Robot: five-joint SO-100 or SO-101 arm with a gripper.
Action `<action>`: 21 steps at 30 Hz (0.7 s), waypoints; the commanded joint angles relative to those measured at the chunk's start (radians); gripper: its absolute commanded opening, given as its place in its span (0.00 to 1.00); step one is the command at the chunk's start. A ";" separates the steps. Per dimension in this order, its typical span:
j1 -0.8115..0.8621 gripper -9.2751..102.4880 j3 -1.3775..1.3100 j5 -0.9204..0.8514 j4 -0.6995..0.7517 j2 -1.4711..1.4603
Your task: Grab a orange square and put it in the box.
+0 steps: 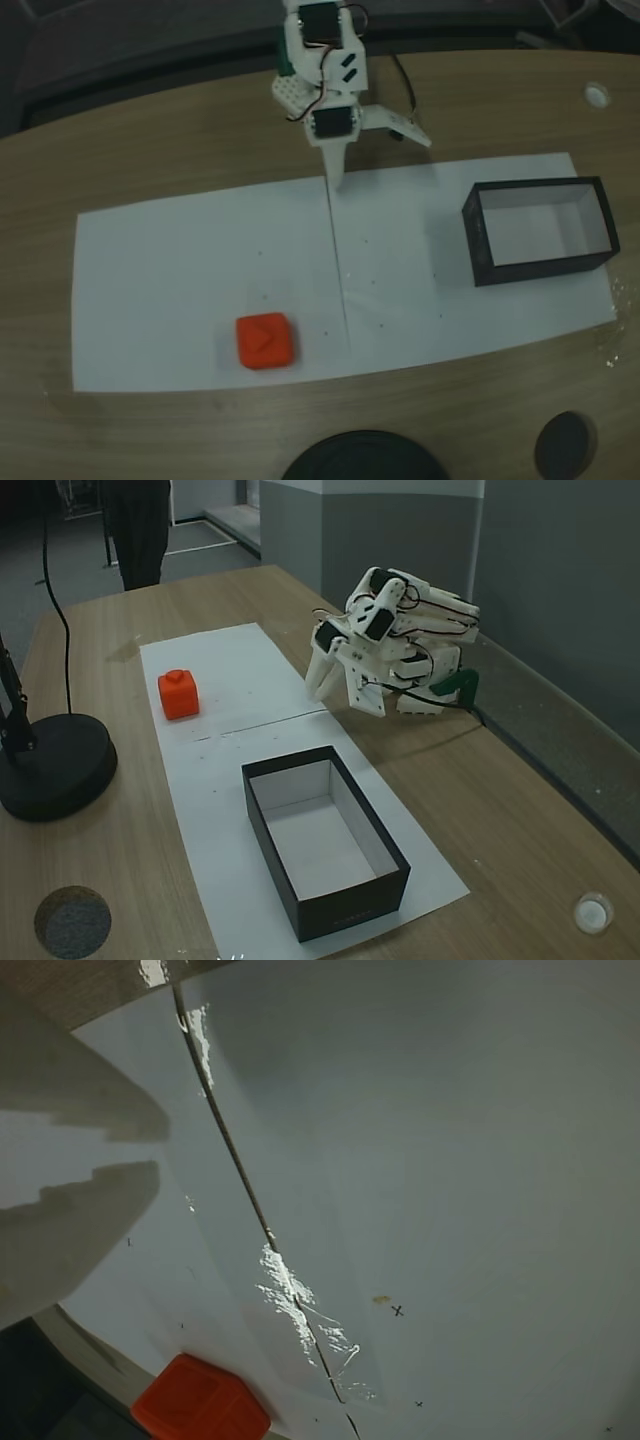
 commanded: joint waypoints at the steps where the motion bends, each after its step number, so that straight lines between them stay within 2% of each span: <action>1: -0.006 0.08 -0.063 -0.005 0.006 0.026; 4: 0.009 0.13 -0.057 -0.006 -0.091 0.026; 10: 0.081 0.32 -0.103 -0.002 -0.268 0.026; 17: 0.147 0.36 -0.287 -0.029 -0.291 -0.029; 21: 0.149 0.44 -0.397 -0.046 -0.296 -0.221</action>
